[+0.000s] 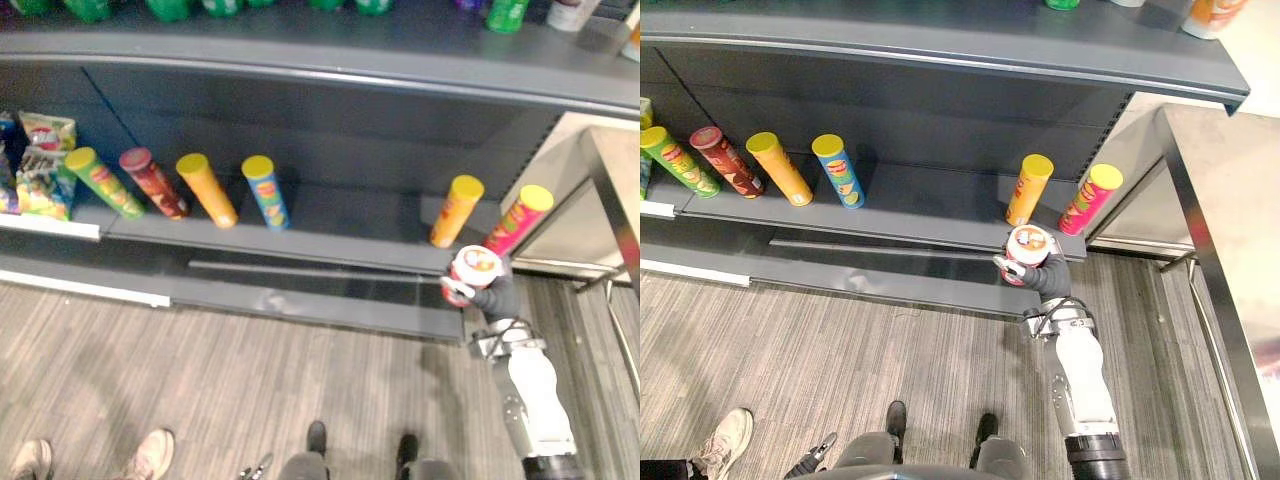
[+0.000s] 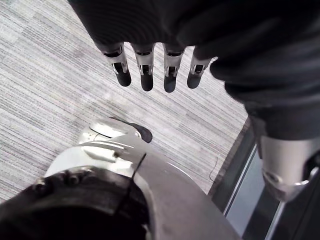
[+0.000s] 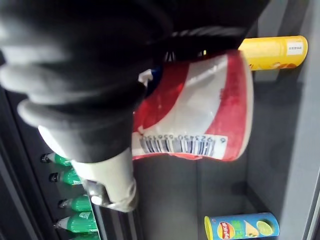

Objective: Put the gum and the chips on the shelf.

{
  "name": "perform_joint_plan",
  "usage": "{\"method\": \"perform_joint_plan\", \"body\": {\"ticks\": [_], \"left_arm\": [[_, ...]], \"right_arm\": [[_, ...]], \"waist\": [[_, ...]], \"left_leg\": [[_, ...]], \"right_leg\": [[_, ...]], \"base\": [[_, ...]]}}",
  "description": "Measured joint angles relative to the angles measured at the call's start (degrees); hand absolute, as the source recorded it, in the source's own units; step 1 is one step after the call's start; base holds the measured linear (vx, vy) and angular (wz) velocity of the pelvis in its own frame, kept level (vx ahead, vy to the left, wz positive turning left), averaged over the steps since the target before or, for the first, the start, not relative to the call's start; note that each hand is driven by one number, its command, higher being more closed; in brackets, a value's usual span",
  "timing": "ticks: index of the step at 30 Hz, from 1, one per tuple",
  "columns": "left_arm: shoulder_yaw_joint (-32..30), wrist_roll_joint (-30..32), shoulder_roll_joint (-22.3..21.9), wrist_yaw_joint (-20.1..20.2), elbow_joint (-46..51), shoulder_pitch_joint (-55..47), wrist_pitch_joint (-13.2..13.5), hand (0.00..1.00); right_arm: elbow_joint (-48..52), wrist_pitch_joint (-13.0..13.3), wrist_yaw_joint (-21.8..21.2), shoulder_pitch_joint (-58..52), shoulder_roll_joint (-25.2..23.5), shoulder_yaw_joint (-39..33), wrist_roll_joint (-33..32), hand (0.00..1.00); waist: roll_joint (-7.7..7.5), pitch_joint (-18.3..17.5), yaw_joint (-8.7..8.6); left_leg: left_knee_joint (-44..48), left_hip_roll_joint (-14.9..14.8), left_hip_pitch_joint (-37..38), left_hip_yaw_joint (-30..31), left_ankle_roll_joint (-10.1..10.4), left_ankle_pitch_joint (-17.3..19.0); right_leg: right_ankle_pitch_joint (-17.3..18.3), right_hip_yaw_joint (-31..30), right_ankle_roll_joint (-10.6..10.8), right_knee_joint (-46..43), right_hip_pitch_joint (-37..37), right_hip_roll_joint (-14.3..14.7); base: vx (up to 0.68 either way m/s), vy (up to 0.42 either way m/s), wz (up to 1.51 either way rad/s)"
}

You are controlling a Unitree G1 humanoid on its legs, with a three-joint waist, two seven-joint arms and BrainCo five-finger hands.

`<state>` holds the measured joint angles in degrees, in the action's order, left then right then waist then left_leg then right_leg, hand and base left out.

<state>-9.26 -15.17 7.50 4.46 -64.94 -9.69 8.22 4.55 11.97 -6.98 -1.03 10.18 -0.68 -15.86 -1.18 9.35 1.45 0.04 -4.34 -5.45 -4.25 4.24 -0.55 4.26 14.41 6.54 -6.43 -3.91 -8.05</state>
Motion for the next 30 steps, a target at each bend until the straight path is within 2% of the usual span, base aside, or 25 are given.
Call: {"method": "perform_joint_plan", "body": {"ticks": [6,12,21,25,30], "left_arm": [[0.0,2.3,-0.1,-0.7,0.9,-0.1,-0.1,0.00],[0.0,3.0,-0.1,-0.9,1.0,0.1,-0.1,0.00],[0.0,3.0,0.0,-1.2,0.8,0.5,-1.3,0.00],[-0.1,3.0,0.0,-1.7,-0.1,0.9,-1.3,0.00],[-0.1,2.9,0.2,-2.0,-0.5,0.9,-1.3,0.00]], "right_arm": [[-1.6,-0.5,0.2,-0.7,-2.4,0.2,0.2,1.00],[-5.5,-1.6,-0.1,-0.3,-2.0,1.9,-0.5,1.00],[-6.7,-2.2,-2.7,8.8,0.7,13.3,-1.3,1.00],[-5.2,-2.5,-4.3,14.4,0.6,18.7,-5.0,1.00],[-3.0,-2.6,-4.0,21.2,0.6,20.2,-9.2,1.00]], "waist": [[0.11,-1.0,0.13],[0.17,-2.8,-0.05],[0.07,-3.1,0.36],[0.07,-3.6,0.62],[-0.40,-4.5,1.13]], "left_leg": [[-5.0,0.6,2.9,-1.6,0.4,-2.0],[-5.8,0.5,4.1,-3.7,0.4,-2.0],[-5.9,0.4,4.5,-6.0,0.3,-2.1],[-5.9,0.3,4.6,-6.0,0.2,-2.2],[-5.9,0.0,4.5,-5.9,0.0,-2.3]], "right_leg": [[0.0,-1.1,0.0,1.5,0.6,-0.1],[-0.9,-2.7,-0.1,2.8,1.1,0.2],[-3.2,-4.9,-0.2,5.4,1.6,0.7],[-3.7,-4.9,-0.2,6.3,2.2,0.8],[-4.0,-5.1,-0.6,6.4,2.2,1.2]], "base": [[0.02,0.019,-0.07],[-0.02,0.008,-0.17],[-0.02,0.010,-0.12],[0.00,0.000,0.00],[0.00,0.000,0.00]]}}
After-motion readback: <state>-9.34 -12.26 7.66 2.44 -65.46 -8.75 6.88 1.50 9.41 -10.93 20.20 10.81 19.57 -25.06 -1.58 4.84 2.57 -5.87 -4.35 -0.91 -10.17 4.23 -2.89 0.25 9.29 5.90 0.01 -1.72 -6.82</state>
